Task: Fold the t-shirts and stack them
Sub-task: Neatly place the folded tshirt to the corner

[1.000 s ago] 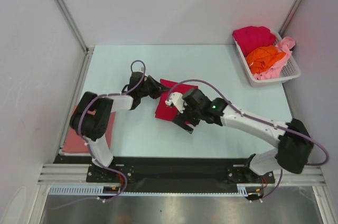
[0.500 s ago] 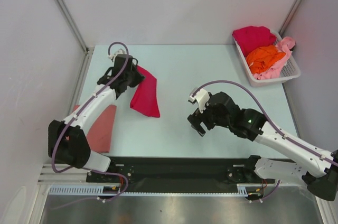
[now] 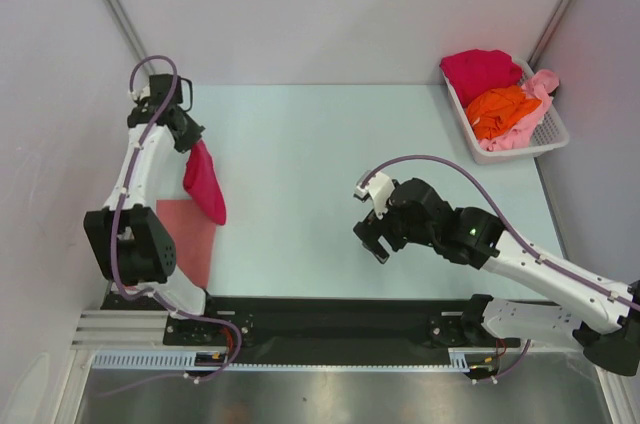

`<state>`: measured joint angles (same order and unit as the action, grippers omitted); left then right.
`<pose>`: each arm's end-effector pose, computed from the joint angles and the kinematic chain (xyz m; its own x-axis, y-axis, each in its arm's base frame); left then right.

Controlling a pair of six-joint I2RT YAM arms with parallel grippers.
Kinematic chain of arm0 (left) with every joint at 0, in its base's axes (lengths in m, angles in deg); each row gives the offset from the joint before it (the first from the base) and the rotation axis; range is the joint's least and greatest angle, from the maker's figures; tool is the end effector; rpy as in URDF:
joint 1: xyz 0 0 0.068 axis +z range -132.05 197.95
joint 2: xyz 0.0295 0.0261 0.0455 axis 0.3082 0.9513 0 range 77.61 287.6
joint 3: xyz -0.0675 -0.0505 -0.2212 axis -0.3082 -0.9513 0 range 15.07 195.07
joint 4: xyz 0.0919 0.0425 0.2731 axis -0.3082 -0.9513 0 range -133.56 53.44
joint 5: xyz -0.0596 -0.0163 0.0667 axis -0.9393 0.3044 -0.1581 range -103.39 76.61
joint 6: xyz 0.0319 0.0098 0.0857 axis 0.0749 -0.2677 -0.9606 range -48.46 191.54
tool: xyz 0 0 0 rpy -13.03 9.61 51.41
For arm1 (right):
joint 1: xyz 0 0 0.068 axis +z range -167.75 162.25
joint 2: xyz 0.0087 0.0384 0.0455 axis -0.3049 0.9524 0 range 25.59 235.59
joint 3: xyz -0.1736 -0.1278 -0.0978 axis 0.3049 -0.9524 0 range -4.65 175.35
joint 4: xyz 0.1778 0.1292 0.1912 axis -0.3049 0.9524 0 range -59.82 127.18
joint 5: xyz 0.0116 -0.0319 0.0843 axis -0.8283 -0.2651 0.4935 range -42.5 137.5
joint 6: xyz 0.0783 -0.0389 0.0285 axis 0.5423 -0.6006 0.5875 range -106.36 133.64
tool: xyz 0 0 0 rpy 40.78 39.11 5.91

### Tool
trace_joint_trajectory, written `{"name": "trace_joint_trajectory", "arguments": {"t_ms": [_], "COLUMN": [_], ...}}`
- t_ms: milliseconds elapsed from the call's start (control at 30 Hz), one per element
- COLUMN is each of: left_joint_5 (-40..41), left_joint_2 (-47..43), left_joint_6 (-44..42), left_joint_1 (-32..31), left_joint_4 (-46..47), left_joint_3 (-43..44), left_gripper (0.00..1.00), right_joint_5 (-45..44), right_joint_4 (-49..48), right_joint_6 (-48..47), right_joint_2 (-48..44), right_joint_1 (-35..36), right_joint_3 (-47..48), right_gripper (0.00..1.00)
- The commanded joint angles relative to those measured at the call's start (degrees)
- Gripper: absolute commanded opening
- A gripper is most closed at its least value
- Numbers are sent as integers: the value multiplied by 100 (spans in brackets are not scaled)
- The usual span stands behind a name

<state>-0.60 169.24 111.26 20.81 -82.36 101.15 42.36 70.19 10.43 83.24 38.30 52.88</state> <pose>0.4027 0.0384 0.2521 -0.4807 -0.6481 -0.5907 -0.6421 0.7189 -0.2662 0.1709 0.2406 0.2637 -0.3153 -0.5681 -0.7602 -0.8069 0.5822 -0.1004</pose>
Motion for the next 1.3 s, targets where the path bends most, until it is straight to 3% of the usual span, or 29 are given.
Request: {"name": "trace_joint_trajectory", "arguments": {"t_ms": [0,333,800,1133,1267], "left_joint_5": [-268,-208,-233,-57,-251], "left_joint_2": [161,-347,-551,-611,-664], "left_joint_6": [-553,-712,386,800,730], "left_joint_1": [399,989,1964,2035,2061], "left_joint_4": [-508,-720,-667,-597,-597], "left_joint_3": [470,445,146,24,-13], "left_gripper": [0,0,0,0,0], "right_joint_5": [-65,67,154,171,697], "right_joint_4": [51,-177,-81,104,-658], "right_joint_6": [56,136,153,91,617], "right_joint_2": [62,361,467,484,633], "right_joint_1": [108,336,512,512,442], "right_joint_3": [293,337,354,398,293], "right_gripper": [88,87,87,87,91]}}
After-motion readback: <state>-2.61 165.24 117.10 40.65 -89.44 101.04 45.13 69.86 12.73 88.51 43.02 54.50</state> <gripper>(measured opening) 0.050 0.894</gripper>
